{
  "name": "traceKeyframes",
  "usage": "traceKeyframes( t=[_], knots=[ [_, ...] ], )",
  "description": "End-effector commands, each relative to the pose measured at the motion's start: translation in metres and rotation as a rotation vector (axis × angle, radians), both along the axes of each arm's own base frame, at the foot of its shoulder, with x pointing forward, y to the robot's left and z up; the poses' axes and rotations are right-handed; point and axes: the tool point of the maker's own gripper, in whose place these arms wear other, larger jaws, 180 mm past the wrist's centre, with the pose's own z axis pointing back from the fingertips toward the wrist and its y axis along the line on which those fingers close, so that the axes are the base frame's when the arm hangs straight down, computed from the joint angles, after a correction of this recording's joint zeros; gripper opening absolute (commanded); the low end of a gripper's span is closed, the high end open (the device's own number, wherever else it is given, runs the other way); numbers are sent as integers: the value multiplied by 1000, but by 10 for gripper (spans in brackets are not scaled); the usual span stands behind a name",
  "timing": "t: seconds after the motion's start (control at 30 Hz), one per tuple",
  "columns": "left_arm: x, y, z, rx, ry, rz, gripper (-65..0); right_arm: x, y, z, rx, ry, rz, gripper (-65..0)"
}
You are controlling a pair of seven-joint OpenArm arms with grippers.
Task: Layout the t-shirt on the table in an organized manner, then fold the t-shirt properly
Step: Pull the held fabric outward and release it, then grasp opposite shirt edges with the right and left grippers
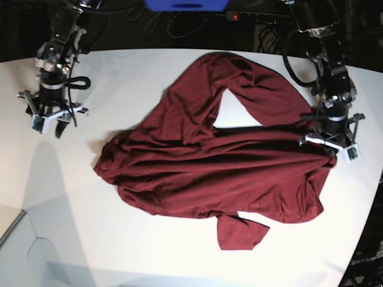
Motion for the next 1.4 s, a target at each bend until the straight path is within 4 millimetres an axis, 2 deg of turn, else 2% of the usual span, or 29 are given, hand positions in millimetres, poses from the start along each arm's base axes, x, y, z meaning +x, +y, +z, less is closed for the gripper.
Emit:
traceKeyframes(
  t=[0.0, 0.13, 0.2, 0.33, 0.43, 0.5, 0.6, 0.67, 0.8, 0.97, 1.07, 1.13, 1.2, 1.37],
  knots=[
    [8, 9, 17, 38, -52, 2, -498, 10, 3, 15, -15, -57, 15, -355],
    [0, 11, 7, 36, -21, 5, -304, 22, 30, 16, 0, -67, 86, -355],
    [-1, 12, 8, 42, -21, 5, -267, 27, 44, 16, 9, -70, 122, -355],
    [-6, 26, 9, 55, -16, 32, -267, 29, 58, 10, 28, -36, 152, -355],
    [-20, 48, 9, 55, -16, 101, -267, 28, 68, 3, 44, 10, 174, -355],
    [-28, 55, 8, 59, -10, 119, -267, 28, 70, -1, 51, 26, 176, -355],
    [-35, 57, 2, 63, 11, 120, -267, 28, 70, -2, 52, 26, 176, -354],
    [-38, 57, -1, 62, 22, 120, -266, 39, 70, 7, 50, -2, 177, -354],
    [-39, 55, -4, 57, 28, 119, -266, 51, 69, 3, 67, 32, 170, -322],
    [-44, 58, -5, 64, 37, 125, -266, 56, 72, 2, 84, 64, 167, -303],
    [-44, 64, -2, 81, 37, 124, -266, 58, 97, -1, 91, 79, 267, -305],
    [-44, 65, -1, 82, 37, 124, -266, 59, 107, -2, 94, 83, 305, -305],
    [-44, 65, -1, 84, 37, 124, -266, 59, 111, -4, 99, 89, 316, -305],
    [-47, 66, -18, 62, 75, 132, -266, 68, 115, -8, 111, 93, 327, -306]
  ],
)
